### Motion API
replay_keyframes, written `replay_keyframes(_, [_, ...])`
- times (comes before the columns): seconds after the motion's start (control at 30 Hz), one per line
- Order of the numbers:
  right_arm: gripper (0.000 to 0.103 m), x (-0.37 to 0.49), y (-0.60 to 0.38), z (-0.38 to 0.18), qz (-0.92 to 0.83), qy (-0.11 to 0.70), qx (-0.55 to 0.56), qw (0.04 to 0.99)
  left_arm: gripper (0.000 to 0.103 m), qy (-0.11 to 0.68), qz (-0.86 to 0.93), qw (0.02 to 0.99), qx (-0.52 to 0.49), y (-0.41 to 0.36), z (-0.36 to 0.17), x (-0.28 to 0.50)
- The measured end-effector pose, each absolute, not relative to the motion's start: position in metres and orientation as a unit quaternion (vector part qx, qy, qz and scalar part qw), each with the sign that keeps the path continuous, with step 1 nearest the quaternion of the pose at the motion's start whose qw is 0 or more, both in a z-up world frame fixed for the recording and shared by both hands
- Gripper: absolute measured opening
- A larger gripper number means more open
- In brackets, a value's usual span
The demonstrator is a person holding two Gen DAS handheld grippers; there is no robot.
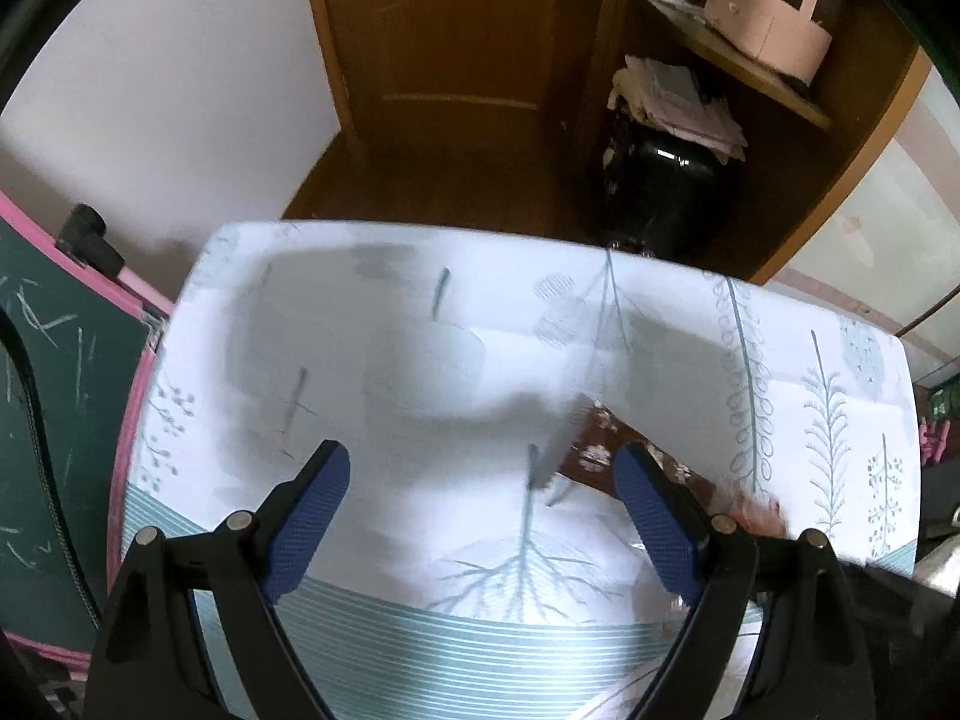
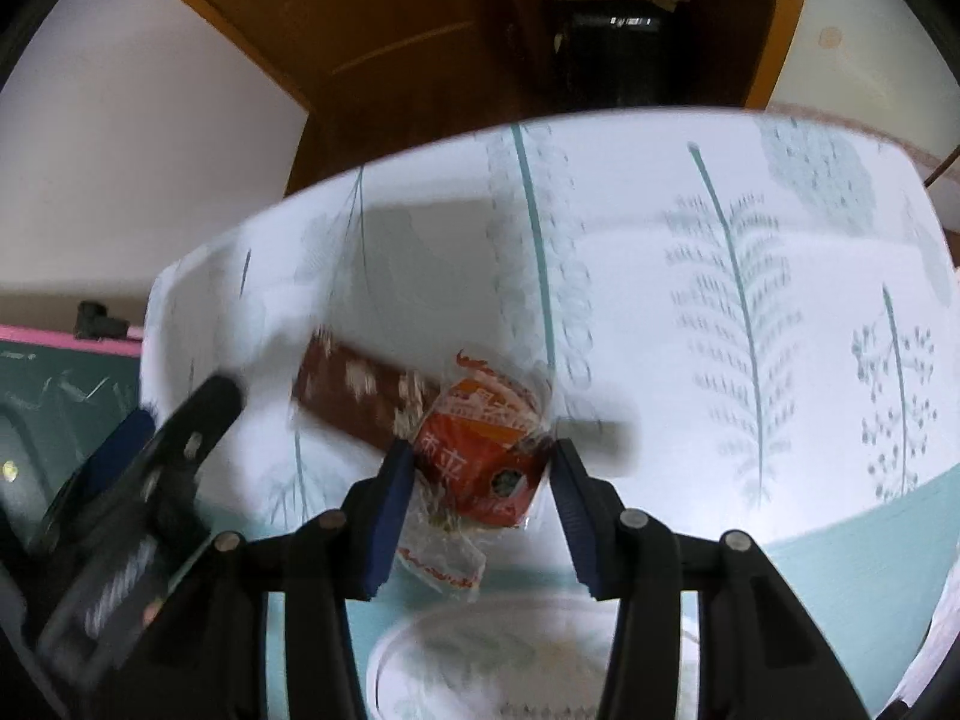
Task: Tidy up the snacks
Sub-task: 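Grasp the brown chocolate bar with the left tool while the right tool grasps the orange candy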
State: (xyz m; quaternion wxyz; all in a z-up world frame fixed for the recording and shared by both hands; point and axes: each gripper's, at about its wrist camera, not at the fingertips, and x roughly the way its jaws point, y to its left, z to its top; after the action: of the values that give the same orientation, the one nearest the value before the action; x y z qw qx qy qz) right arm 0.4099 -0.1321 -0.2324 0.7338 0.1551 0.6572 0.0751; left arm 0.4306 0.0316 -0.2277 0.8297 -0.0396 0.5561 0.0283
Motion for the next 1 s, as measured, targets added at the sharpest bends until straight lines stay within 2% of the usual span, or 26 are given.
replay_keyframes(0.2, [0.046, 0.386, -0.159, -0.233, 0.081, 0.654, 0.168, 0.733, 0.089, 0.571, 0.031, 0.818, -0.052, 0.003, -0.239, 0.443])
replay_keyframes(0.3, [0.04, 0.382, -0.173, -0.233, 0.082, 0.647, 0.179, 0.737, 0.089, 0.582, 0.027, 0.811, -0.058, -0.011, -0.246, 0.452])
replay_keyframes(0.6, [0.04, 0.376, -0.205, -0.235, 0.079, 0.639, 0.2, 0.739, 0.089, 0.618, 0.031, 0.785, -0.037, -0.041, -0.267, 0.454])
replay_keyframes(0.67, [0.04, 0.374, -0.207, -0.236, 0.081, 0.637, 0.206, 0.738, 0.085, 0.621, 0.028, 0.782, -0.036, -0.043, -0.265, 0.451])
replay_keyframes(0.77, [0.04, 0.373, -0.213, -0.236, 0.082, 0.636, 0.211, 0.738, 0.05, 0.614, 0.029, 0.788, -0.036, -0.044, -0.258, 0.442])
replay_keyframes(0.8, [0.04, 0.372, -0.213, -0.236, 0.083, 0.636, 0.213, 0.737, 0.03, 0.613, 0.021, 0.788, -0.041, -0.044, -0.255, 0.44])
replay_keyframes(0.93, [0.039, 0.371, -0.212, -0.234, 0.088, 0.636, 0.218, 0.735, 0.018, 0.614, 0.003, 0.789, -0.027, -0.045, -0.25, 0.427])
replay_keyframes(1.0, [0.039, 0.367, -0.211, -0.231, 0.091, 0.634, 0.218, 0.737, 0.017, 0.615, -0.003, 0.788, -0.024, -0.045, -0.244, 0.42])
